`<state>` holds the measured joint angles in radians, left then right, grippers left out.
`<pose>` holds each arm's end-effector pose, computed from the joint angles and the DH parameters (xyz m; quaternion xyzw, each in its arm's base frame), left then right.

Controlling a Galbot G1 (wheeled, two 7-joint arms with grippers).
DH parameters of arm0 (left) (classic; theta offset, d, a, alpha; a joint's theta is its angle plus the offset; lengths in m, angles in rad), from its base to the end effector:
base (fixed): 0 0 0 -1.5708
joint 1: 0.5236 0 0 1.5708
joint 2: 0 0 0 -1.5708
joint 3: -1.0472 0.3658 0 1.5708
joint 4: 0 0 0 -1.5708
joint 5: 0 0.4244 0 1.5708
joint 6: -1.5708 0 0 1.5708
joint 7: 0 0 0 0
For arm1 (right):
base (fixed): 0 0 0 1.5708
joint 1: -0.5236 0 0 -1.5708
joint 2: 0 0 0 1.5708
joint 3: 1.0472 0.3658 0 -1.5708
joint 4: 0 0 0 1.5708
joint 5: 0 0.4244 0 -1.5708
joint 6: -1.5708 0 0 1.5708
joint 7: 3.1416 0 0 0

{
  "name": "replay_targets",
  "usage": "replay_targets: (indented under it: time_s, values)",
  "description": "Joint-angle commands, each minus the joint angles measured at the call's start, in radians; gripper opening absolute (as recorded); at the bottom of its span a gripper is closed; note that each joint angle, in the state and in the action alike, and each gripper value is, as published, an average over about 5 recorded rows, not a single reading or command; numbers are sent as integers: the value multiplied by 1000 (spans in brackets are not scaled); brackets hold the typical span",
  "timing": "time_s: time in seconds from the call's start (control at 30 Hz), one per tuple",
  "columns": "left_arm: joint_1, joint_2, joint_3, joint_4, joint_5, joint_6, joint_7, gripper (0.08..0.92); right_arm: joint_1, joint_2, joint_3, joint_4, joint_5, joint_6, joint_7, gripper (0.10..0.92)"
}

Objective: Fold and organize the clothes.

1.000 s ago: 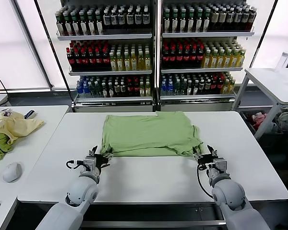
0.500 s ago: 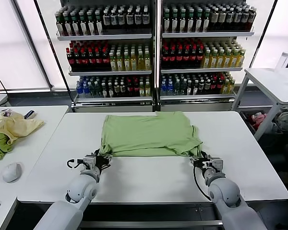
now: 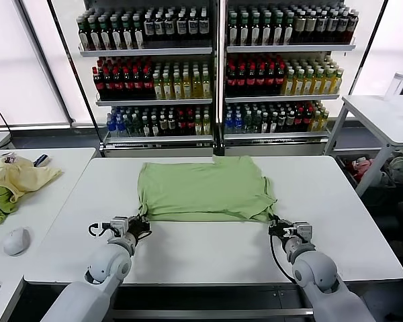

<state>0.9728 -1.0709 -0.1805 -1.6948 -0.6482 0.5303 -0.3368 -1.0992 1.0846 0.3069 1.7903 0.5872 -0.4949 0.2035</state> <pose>0.4210 0.0258 -0.3125 -0.0319 -0.9643 -0.0171 0.2625 0.3893 -0.0490 -0.3040 0.0596 -0.9712 -0.0043 0.2308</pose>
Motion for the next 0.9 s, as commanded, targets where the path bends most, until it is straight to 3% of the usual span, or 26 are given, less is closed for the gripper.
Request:
replay_targets:
  time_s: [0.03,0.5,0.9]
  values:
    - [44,13,-14,-78,-21,-1,1,125,-129,-26,45,136,7,1,2,126]
    - [366,57,-99,-396,70,4,-1,125,-547,-29,241,434,-138,18,-15,126]
    - [566,98,-190,-493,112,47,-10,125,-689,-2,275,491,-280,16,-27,126]
